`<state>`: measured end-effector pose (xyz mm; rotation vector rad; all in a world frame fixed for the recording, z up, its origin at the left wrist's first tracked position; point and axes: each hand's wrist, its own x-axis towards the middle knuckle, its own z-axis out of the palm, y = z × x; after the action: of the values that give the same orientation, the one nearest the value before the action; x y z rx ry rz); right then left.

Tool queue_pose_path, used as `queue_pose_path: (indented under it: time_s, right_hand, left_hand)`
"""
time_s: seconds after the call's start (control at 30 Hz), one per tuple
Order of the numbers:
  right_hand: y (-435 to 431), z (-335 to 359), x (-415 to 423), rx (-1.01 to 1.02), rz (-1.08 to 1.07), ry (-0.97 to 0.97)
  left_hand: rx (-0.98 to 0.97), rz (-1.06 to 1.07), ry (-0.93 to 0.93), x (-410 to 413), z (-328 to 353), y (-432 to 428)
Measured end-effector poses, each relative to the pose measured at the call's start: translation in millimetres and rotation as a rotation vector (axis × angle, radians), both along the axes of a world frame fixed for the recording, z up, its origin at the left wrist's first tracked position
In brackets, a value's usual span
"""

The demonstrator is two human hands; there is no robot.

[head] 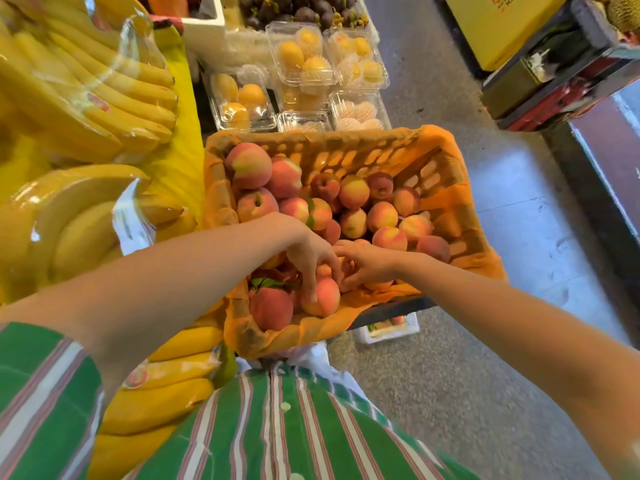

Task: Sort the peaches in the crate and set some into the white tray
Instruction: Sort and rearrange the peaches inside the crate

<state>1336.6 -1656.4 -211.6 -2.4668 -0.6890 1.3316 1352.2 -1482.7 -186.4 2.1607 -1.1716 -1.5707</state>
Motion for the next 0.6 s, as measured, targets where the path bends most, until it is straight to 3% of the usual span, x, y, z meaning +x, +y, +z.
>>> queue_pose_path:
  time_s: [0.23, 0.6]
  right_hand:
    - [-16, 7, 3, 0.039, -0.049, 0.031]
    - [-74, 53, 10, 0.122, -0.361, 0.148]
  left_hand:
    - [0.027, 0.03, 0.056, 11, 3, 5]
    - [-0.038, 0.376, 0.33, 36, 17, 12]
